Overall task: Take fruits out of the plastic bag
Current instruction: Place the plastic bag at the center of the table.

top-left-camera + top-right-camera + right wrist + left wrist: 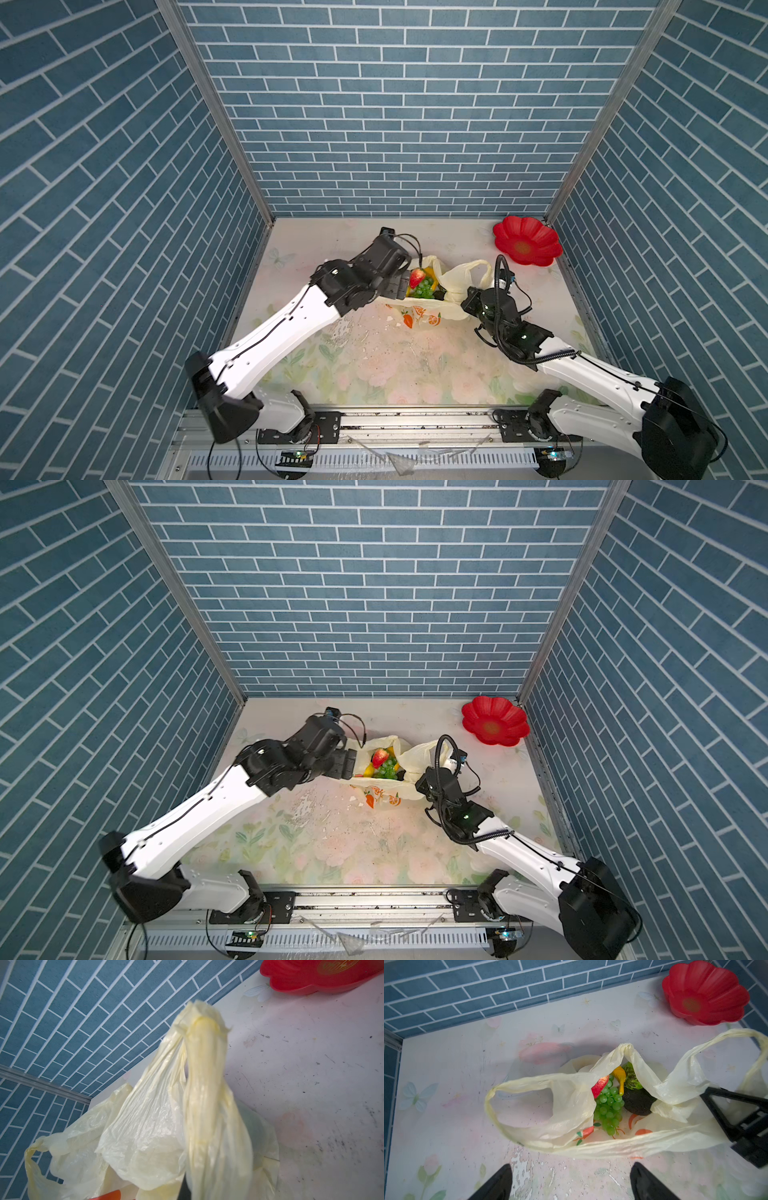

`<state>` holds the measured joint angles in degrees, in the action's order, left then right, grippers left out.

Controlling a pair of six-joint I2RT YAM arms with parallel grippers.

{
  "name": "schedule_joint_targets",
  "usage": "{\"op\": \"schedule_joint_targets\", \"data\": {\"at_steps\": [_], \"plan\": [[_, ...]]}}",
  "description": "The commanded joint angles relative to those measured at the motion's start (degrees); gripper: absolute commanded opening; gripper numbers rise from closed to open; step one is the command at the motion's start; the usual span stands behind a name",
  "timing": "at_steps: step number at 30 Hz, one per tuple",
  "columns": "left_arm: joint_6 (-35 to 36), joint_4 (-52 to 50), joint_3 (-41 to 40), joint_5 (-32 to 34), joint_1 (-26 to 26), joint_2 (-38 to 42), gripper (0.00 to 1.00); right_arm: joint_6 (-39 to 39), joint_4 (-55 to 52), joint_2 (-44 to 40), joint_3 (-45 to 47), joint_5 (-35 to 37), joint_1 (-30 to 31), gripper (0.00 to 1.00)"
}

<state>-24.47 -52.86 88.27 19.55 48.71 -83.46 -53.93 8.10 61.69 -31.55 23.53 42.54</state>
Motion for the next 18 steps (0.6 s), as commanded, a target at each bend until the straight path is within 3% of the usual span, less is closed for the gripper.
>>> {"op": "schedule_joint_targets", "data": {"at_steps": [1, 8, 18], "plan": [[2.0, -2.5, 3.8, 3.5, 1.2, -6.5, 0.9, 1.1, 0.0, -1.7, -0.8, 1.9, 0.6, 0.0], [-0.1, -5.8, 10.7, 8.0, 3.2, -19.8, 0.91, 2.2, 0.0, -3.1, -0.1, 2.3, 0.8, 0.0], [-0.1, -7.6, 14.9, 12.0, 1.5, -32.9, 0.96, 3.4, -0.2, -4.4, 0.8, 2.8, 0.9, 0.0]]}}
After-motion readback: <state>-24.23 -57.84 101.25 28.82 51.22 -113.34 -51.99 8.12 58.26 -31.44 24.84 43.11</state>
